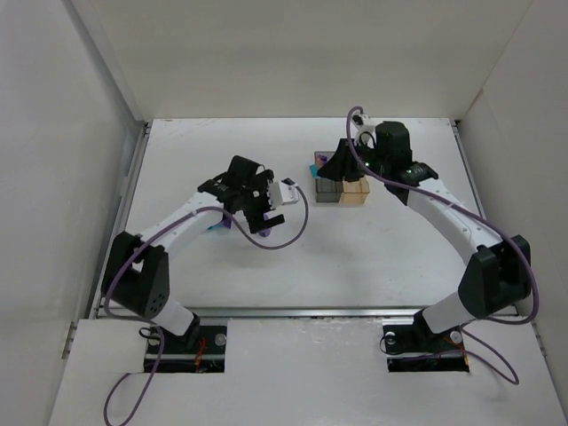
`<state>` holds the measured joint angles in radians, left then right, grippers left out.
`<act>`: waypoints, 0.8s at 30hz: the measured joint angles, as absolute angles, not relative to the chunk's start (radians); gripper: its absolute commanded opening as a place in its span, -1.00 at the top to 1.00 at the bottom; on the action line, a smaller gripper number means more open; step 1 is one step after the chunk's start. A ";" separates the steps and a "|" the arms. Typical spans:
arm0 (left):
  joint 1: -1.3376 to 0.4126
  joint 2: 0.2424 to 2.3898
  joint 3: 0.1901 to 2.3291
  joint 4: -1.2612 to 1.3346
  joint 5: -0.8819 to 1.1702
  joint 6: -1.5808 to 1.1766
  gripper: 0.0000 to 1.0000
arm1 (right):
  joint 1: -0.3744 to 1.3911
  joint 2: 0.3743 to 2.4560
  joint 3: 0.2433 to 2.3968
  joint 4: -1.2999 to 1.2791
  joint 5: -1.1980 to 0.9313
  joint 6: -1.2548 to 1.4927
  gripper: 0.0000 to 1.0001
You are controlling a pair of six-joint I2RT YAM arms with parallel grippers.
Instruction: Sort the legos into containers by color
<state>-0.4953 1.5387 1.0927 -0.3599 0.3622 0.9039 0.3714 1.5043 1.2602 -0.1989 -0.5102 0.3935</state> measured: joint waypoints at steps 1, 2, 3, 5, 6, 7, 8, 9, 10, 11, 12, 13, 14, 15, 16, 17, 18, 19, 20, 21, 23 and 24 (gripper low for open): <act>-0.495 1.507 1.094 -0.361 0.371 0.921 -0.98 | 0.371 1.498 1.261 -0.204 -0.514 0.387 1.00; -0.495 1.471 1.098 -0.362 0.381 0.941 -0.98 | 0.371 1.491 1.262 -0.208 -0.521 0.380 1.00; -0.495 1.446 1.104 -0.364 0.391 0.954 -0.98 | 0.372 1.485 1.262 -0.213 -0.529 0.374 1.00; -0.495 1.404 1.125 -0.362 0.412 0.974 -0.98 | 0.373 1.475 1.262 -0.220 -0.540 0.363 1.00; -0.495 1.388 1.133 -0.356 0.423 0.979 -0.98 | 0.376 1.471 1.262 -0.222 -0.550 0.357 1.00; -0.495 1.373 1.140 -0.346 0.435 0.979 -0.98 | 0.380 1.468 1.263 -0.224 -0.560 0.352 1.00; -0.495 1.364 1.143 -0.331 0.448 0.979 -0.98 | 0.385 1.466 1.263 -0.226 -0.568 0.346 1.00; -0.496 1.348 1.148 -0.316 0.459 0.974 -0.98 | 0.392 1.465 1.263 -0.228 -0.580 0.342 1.00; -0.497 1.337 1.150 -0.300 0.470 0.969 -0.98 | 0.399 1.464 1.264 -0.228 -0.596 0.338 1.00; -0.500 1.328 1.150 -0.284 0.478 0.960 -0.98 | 0.409 1.463 1.265 -0.228 -0.612 0.335 1.00; -0.505 1.324 1.151 -0.269 0.482 0.952 -0.98 | 0.416 1.461 1.266 -0.228 -0.624 0.333 1.00; -0.513 1.320 1.153 -0.255 0.485 0.940 -0.98 | 0.424 1.459 1.267 -0.229 -0.635 0.331 1.00; -0.526 1.320 1.154 -0.241 0.489 0.928 -0.98 | 0.434 1.457 1.270 -0.229 -0.643 0.331 1.00; -0.541 1.320 1.154 -0.226 0.489 0.914 -0.98 | 0.441 1.453 1.274 -0.229 -0.650 0.332 1.00; -0.557 1.320 1.154 -0.214 0.487 0.900 -0.98 | 0.448 1.450 1.279 -0.228 -0.656 0.333 1.00; -0.569 1.320 1.155 -0.203 0.487 0.884 -0.98 | 0.455 1.447 1.285 -0.228 -0.659 0.336 1.00; -0.582 1.320 1.155 -0.190 0.485 0.861 -0.98 | 0.461 1.444 1.292 -0.227 -0.663 0.336 1.00; -0.593 1.321 1.159 -0.181 0.484 0.836 -0.98 | 0.465 1.442 1.298 -0.226 -0.663 0.337 1.00; -0.602 1.325 1.168 -0.177 0.482 0.812 -0.98 | 0.470 1.439 1.301 -0.224 -0.662 0.340 1.00; -0.609 1.329 1.182 -0.171 0.480 0.783 -0.98 | 0.473 1.436 1.303 -0.224 -0.659 0.341 1.00; -0.614 1.344 1.216 -0.161 0.472 0.717 -0.91 | 0.480 1.433 1.306 -0.224 -0.653 0.347 1.00; -0.614 1.349 1.230 -0.157 0.468 0.688 -0.75 | 0.484 1.433 1.306 -0.224 -0.648 0.349 1.00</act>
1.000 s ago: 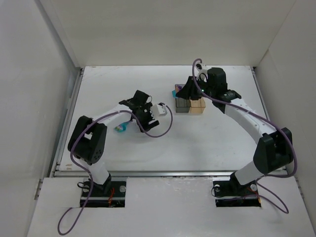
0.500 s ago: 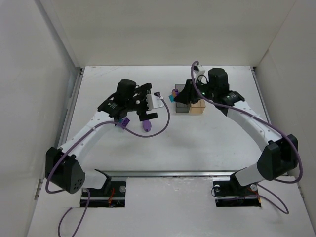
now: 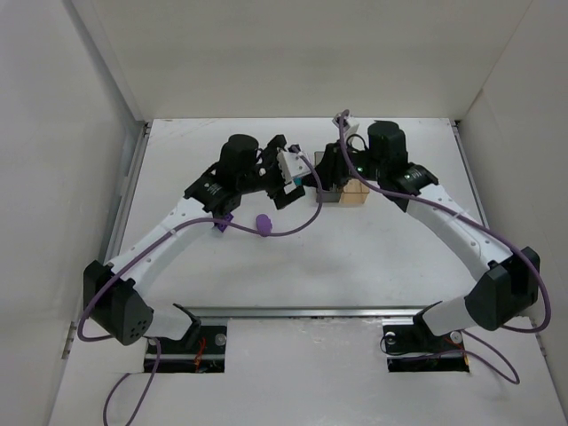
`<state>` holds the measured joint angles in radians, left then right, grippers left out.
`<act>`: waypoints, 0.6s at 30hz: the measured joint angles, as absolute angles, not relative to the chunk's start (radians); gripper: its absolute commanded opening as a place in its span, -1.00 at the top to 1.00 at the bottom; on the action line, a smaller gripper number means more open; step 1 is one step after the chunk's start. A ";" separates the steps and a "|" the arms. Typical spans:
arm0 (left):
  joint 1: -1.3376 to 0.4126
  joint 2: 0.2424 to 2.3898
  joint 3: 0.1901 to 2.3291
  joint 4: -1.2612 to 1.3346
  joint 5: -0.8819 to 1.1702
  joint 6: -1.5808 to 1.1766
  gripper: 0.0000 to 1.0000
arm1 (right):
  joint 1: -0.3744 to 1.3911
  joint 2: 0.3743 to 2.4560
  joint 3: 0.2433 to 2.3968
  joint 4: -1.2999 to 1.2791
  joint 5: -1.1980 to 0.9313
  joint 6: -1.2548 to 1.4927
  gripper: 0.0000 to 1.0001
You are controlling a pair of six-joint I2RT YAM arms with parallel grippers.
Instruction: Sort the legos into containers by color
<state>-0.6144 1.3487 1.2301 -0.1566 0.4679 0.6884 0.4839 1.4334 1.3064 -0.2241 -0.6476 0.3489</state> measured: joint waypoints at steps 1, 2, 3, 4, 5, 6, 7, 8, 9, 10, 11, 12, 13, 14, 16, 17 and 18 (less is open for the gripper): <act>-0.614 1.353 1.243 -0.150 0.462 0.653 -0.63 | 0.487 1.433 1.306 -0.224 -0.644 0.352 1.00; -0.614 1.354 1.249 -0.146 0.458 0.627 -0.50 | 0.490 1.433 1.306 -0.224 -0.637 0.355 1.00; -0.614 1.354 1.254 -0.144 0.454 0.603 -0.45 | 0.492 1.433 1.306 -0.224 -0.633 0.355 1.00; -0.613 1.354 1.255 -0.138 0.451 0.583 -0.32 | 0.493 1.433 1.306 -0.224 -0.629 0.356 1.00; -0.613 1.354 1.256 -0.138 0.451 0.566 -0.19 | 0.495 1.433 1.306 -0.223 -0.624 0.358 1.00; -0.614 1.354 1.256 -0.139 0.452 0.552 -0.09 | 0.495 1.433 1.308 -0.221 -0.620 0.360 1.00; -0.614 1.354 1.256 -0.140 0.454 0.542 0.06 | 0.495 1.433 1.308 -0.217 -0.615 0.361 1.00; -0.615 1.354 1.256 -0.141 0.454 0.535 0.14 | 0.496 1.433 1.309 -0.215 -0.612 0.362 1.00; -0.616 1.354 1.256 -0.146 0.461 0.531 0.25 | 0.497 1.433 1.309 -0.211 -0.606 0.362 1.00; -0.617 1.354 1.256 -0.148 0.463 0.524 0.39 | 0.498 1.433 1.310 -0.209 -0.599 0.363 1.00; -0.618 1.354 1.256 -0.151 0.464 0.520 0.55 | 0.498 1.433 1.311 -0.208 -0.596 0.366 1.00; -0.619 1.354 1.256 -0.155 0.462 0.522 0.72 | 0.498 1.433 1.312 -0.208 -0.589 0.372 1.00; -0.620 1.354 1.256 -0.154 0.459 0.523 1.00 | 0.498 1.433 1.312 -0.209 -0.585 0.376 1.00; -0.620 1.355 1.256 -0.154 0.458 0.519 1.00 | 0.498 1.433 1.312 -0.209 -0.583 0.378 1.00; -0.620 1.356 1.256 -0.155 0.456 0.517 1.00 | 0.500 1.433 1.312 -0.210 -0.579 0.382 1.00; -0.620 1.357 1.256 -0.155 0.454 0.515 1.00 | 0.500 1.433 1.312 -0.210 -0.574 0.385 1.00; -0.620 1.359 1.256 -0.155 0.452 0.514 1.00 | 0.499 1.433 1.312 -0.211 -0.567 0.387 1.00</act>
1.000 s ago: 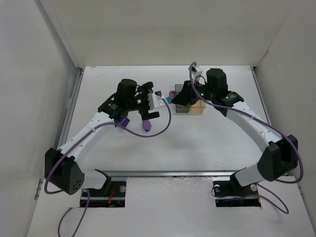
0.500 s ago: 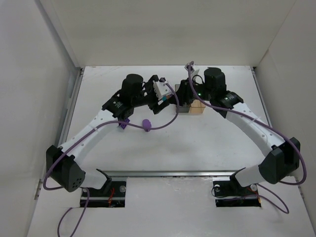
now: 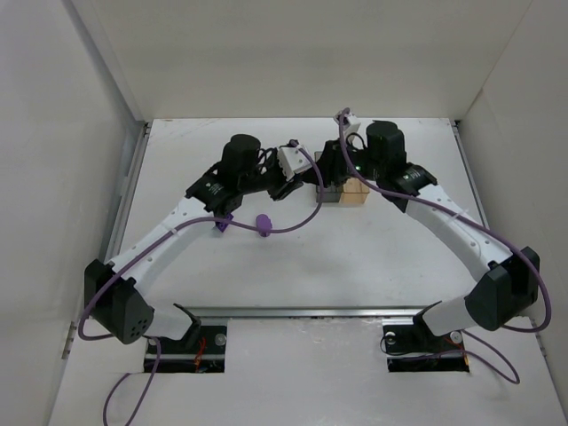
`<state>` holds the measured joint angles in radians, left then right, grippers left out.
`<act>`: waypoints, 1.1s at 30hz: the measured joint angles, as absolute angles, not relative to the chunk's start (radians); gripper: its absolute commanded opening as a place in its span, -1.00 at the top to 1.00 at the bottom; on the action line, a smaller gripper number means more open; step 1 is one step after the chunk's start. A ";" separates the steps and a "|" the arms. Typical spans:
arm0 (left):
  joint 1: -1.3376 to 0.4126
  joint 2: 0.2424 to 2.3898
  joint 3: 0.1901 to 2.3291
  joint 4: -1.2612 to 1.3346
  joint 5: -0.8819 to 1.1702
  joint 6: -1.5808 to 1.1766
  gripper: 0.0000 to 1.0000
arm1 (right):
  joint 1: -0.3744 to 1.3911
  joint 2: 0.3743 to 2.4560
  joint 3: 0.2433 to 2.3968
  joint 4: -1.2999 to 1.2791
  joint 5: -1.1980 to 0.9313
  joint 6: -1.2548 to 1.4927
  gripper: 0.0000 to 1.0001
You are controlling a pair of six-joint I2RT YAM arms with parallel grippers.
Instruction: Sort the legos into containers by color
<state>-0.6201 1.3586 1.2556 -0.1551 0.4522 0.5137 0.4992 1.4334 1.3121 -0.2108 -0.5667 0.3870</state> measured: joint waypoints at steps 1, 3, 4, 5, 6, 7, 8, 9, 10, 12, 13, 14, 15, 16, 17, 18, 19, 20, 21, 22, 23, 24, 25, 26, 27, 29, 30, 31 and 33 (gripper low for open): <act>-0.620 1.360 1.256 -0.156 0.451 0.511 1.00 | 0.498 1.433 1.312 -0.213 -0.559 0.389 1.00; -0.620 1.361 1.252 -0.157 0.452 0.502 1.00 | 0.491 1.433 1.312 -0.221 -0.546 0.400 1.00; -0.622 1.361 1.249 -0.152 0.452 0.498 1.00 | 0.486 1.433 1.312 -0.226 -0.547 0.410 1.00; -0.622 1.361 1.240 -0.137 0.453 0.491 1.00 | 0.479 1.432 1.312 -0.231 -0.550 0.420 1.00; -0.622 1.360 1.228 -0.123 0.456 0.487 1.00 | 0.476 1.431 1.312 -0.234 -0.550 0.423 1.00; -0.621 1.359 1.215 -0.130 0.449 0.484 1.00 | 0.465 1.430 1.312 -0.237 -0.540 0.422 1.00; -0.615 1.354 1.195 -0.146 0.447 0.480 1.00 | 0.446 1.427 1.312 -0.237 -0.527 0.423 1.00; -0.609 1.353 1.174 -0.163 0.444 0.475 1.00 | 0.418 1.423 1.312 -0.235 -0.514 0.423 1.00; -0.606 1.353 1.156 -0.182 0.443 0.471 1.00 | 0.393 1.420 1.312 -0.234 -0.497 0.423 1.00; -0.598 1.353 1.134 -0.219 0.439 0.460 1.00 | 0.348 1.421 1.312 -0.228 -0.467 0.424 1.00; -0.594 1.353 1.122 -0.231 0.439 0.457 1.00 | 0.336 1.425 1.312 -0.229 -0.456 0.424 1.00; -0.594 1.353 1.120 -0.242 0.439 0.454 1.00 | 0.327 1.433 1.312 -0.227 -0.451 0.423 1.00; -0.594 1.353 1.120 -0.247 0.439 0.450 1.00 | 0.324 1.446 1.313 -0.224 -0.450 0.423 1.00; -0.594 1.353 1.120 -0.247 0.439 0.447 1.00 | 0.323 1.464 1.316 -0.223 -0.445 0.422 1.00; -0.594 1.351 1.120 -0.245 0.439 0.445 1.00 | 0.323 1.485 1.319 -0.223 -0.437 0.423 1.00; -0.594 1.351 1.120 -0.244 0.439 0.443 1.00 | 0.323 1.514 1.323 -0.223 -0.423 0.423 1.00; -0.594 1.351 1.120 -0.244 0.439 0.441 1.00 | 0.325 1.548 1.330 -0.225 -0.403 0.423 1.00; -0.594 1.351 1.120 -0.244 0.439 0.439 1.00 | 0.327 1.587 1.340 -0.227 -0.375 0.423 0.97; -0.594 1.351 1.120 -0.244 0.438 0.439 1.00 | 0.328 1.628 1.354 -0.236 -0.348 0.422 0.90; -0.594 1.351 1.120 -0.244 0.438 0.436 1.00 | 0.328 1.676 1.377 -0.249 -0.327 0.419 0.77; -0.594 1.351 1.120 -0.244 0.437 0.434 1.00 | 0.327 1.720 1.400 -0.258 -0.311 0.418 0.59; -0.594 1.351 1.120 -0.244 0.438 0.433 1.00 | 0.327 1.770 1.428 -0.267 -0.295 0.416 0.18; -0.594 1.351 1.120 -0.244 0.437 0.432 1.00 | 0.327 1.816 1.453 -0.276 -0.284 0.414 -0.03; -0.594 1.351 1.120 -0.243 0.436 0.431 1.00 | 0.326 1.854 1.469 -0.281 -0.274 0.414 -0.19; -0.594 1.351 1.120 -0.243 0.435 0.430 1.00 | 0.325 1.880 1.474 -0.284 -0.265 0.413 -0.40; -0.594 1.351 1.121 -0.238 0.430 0.428 1.00 | 0.322 1.909 1.474 -0.306 -0.255 0.410 -0.56; -0.594 1.351 1.121 -0.235 0.429 0.428 1.00 | 0.322 1.915 1.474 -0.317 -0.252 0.405 -0.66; -0.594 1.351 1.121 -0.231 0.428 0.428 1.00 | 0.322 1.916 1.474 -0.323 -0.247 0.405 -0.69; -0.594 1.353 1.123 -0.227 0.426 0.428 1.00 | 0.322 1.911 1.478 -0.329 -0.239 0.397 -0.69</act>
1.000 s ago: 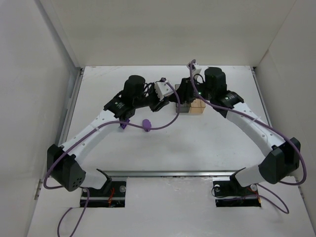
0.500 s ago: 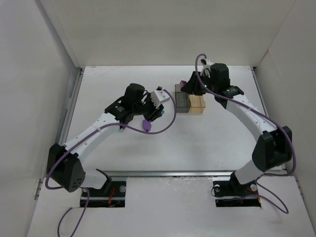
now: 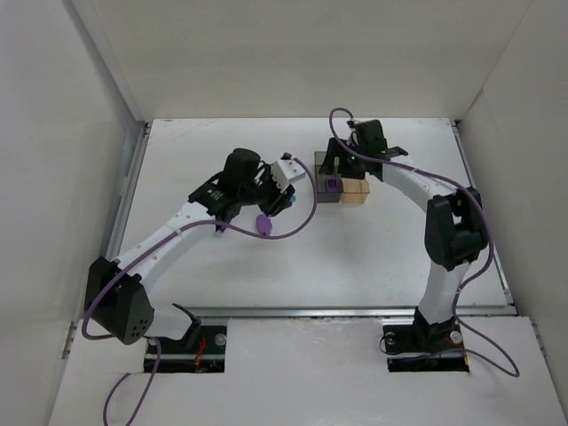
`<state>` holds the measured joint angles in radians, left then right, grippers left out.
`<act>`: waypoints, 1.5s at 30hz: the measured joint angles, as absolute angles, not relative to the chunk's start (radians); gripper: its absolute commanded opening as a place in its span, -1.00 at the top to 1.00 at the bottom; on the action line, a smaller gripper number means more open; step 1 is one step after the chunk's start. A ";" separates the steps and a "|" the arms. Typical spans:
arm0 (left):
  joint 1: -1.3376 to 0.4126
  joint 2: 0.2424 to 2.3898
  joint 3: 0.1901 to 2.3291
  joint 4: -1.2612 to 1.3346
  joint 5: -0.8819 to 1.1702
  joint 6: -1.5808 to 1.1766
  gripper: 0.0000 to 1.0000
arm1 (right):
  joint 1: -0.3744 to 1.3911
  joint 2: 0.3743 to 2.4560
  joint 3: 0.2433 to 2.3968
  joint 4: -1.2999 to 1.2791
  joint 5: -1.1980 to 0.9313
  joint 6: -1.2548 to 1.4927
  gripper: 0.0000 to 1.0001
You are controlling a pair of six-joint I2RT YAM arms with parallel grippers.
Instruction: Sort the legos into containers by color
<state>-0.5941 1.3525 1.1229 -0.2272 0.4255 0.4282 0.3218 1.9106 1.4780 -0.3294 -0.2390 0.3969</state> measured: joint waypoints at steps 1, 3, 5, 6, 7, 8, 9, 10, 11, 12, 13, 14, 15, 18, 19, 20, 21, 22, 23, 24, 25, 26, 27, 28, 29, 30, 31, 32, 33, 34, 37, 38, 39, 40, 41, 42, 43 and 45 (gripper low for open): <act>-0.594 1.356 1.127 -0.226 0.425 0.428 1.00 | 0.322 1.905 1.481 -0.331 -0.235 0.395 -0.69; -0.594 1.374 1.146 -0.224 0.425 0.428 1.00 | 0.321 1.887 1.491 -0.334 -0.231 0.392 -0.69; -0.594 1.411 1.187 -0.224 0.426 0.428 1.00 | 0.317 1.855 1.495 -0.337 -0.230 0.384 -0.72; -0.594 1.438 1.215 -0.222 0.427 0.428 1.00 | 0.313 1.829 1.496 -0.339 -0.229 0.378 -0.72; -0.594 1.473 1.252 -0.226 0.430 0.427 1.00 | 0.308 1.799 1.496 -0.340 -0.226 0.369 -0.77; -0.597 1.516 1.300 -0.228 0.432 0.427 1.00 | 0.298 1.766 1.496 -0.341 -0.221 0.364 -0.77; -0.600 1.565 1.354 -0.226 0.432 0.427 1.00 | 0.284 1.729 1.495 -0.337 -0.218 0.357 -0.77; -0.606 1.623 1.418 -0.231 0.434 0.427 1.00 | 0.265 1.691 1.494 -0.333 -0.217 0.349 -0.77; -0.614 1.678 1.479 -0.229 0.434 0.427 1.00 | 0.240 1.655 1.489 -0.326 -0.215 0.342 -0.77; -0.625 1.744 1.551 -0.220 0.434 0.427 1.00 | 0.212 1.620 1.482 -0.318 -0.215 0.338 -0.77; -0.637 1.815 1.618 -0.210 0.437 0.427 1.00 | 0.184 1.590 1.470 -0.305 -0.210 0.334 -0.77; -0.649 1.877 1.681 -0.206 0.438 0.426 1.00 | 0.157 1.565 1.456 -0.297 -0.204 0.331 -0.77; -0.663 1.960 1.763 -0.203 0.439 0.423 1.00 | 0.128 1.547 1.442 -0.289 -0.195 0.330 -0.77; -0.688 2.154 1.924 -0.171 0.435 0.401 1.00 | 0.075 1.527 1.386 -0.277 -0.168 0.332 -0.77; -0.696 2.202 1.953 -0.149 0.432 0.389 1.00 | 0.071 1.527 1.365 -0.279 -0.163 0.333 -0.77; -0.702 2.245 1.967 -0.125 0.429 0.378 1.00 | 0.067 1.526 1.340 -0.275 -0.161 0.337 -0.77; -0.709 2.281 1.974 -0.106 0.426 0.366 0.99 | 0.067 1.526 1.318 -0.279 -0.160 0.341 -0.77; -0.715 2.306 1.974 -0.096 0.421 0.359 0.94 | 0.067 1.525 1.296 -0.283 -0.155 0.344 -0.77; -0.721 2.328 1.974 -0.090 0.414 0.353 0.90 | 0.067 1.525 1.278 -0.285 -0.150 0.345 -0.77; -0.728 2.345 1.974 -0.086 0.408 0.350 0.85 | 0.066 1.525 1.267 -0.288 -0.144 0.347 -0.77; -0.733 2.358 1.974 -0.083 0.401 0.346 0.58 | 0.065 1.525 1.261 -0.290 -0.141 0.348 -0.77; -0.739 2.366 1.974 -0.076 0.390 0.341 0.32 | 0.064 1.525 1.260 -0.296 -0.138 0.347 -0.77; -0.743 2.368 1.974 -0.071 0.383 0.339 0.07 | 0.058 1.525 1.260 -0.299 -0.137 0.347 -0.77; -0.746 2.368 1.974 -0.067 0.377 0.338 -0.18 | 0.056 1.522 1.260 -0.299 -0.137 0.348 -0.77; -0.748 2.368 1.980 -0.062 0.373 0.337 -0.74 | 0.052 1.520 1.260 -0.299 -0.137 0.348 -0.77; -0.750 2.368 1.987 -0.052 0.365 0.337 -1.00 | 0.047 1.517 1.260 -0.299 -0.135 0.348 -0.77; -0.751 2.366 1.991 -0.041 0.363 0.335 -1.00 | 0.045 1.514 1.260 -0.299 -0.136 0.351 -0.77; -0.752 2.360 1.990 -0.042 0.358 0.336 -1.00 | 0.043 1.509 1.260 -0.299 -0.135 0.352 -0.77; -0.752 2.352 1.987 -0.043 0.358 0.339 -1.00 | 0.040 1.504 1.260 -0.299 -0.136 0.352 -0.77; -0.752 2.338 1.971 -0.040 0.357 0.344 -1.00 | 0.040 1.499 1.260 -0.299 -0.138 0.351 -0.77; -0.752 2.217 1.841 -0.060 0.358 0.389 -1.00 | 0.041 1.484 1.260 -0.299 -0.146 0.351 -0.77; -0.751 2.162 1.792 -0.068 0.358 0.402 -1.00 | 0.041 1.480 1.260 -0.299 -0.149 0.351 -0.77; -0.745 2.098 1.740 -0.080 0.359 0.413 -1.00 | 0.046 1.478 1.260 -0.299 -0.149 0.350 -0.77; -0.741 2.037 1.699 -0.093 0.364 0.419 -1.00 | 0.051 1.476 1.260 -0.300 -0.139 0.347 -0.77; -0.735 1.961 1.658 -0.102 0.369 0.421 -1.00 | 0.068 1.474 1.260 -0.302 -0.121 0.337 -0.77; -0.722 1.887 1.620 -0.109 0.373 0.419 -1.00 | 0.080 1.473 1.260 -0.303 -0.112 0.333 -0.77; -0.703 1.802 1.570 -0.093 0.377 0.410 -1.00 | 0.112 1.472 1.261 -0.307 -0.081 0.320 -0.77; -0.639 1.618 1.461 -0.078 0.369 0.393 -1.00 | 0.209 1.475 1.264 -0.309 -0.053 0.281 -0.77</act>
<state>-0.6388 1.6184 1.4612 -0.0784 0.3691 0.3931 0.2089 1.4750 1.2636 -0.3088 -0.0528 0.2813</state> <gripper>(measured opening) 0.997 0.883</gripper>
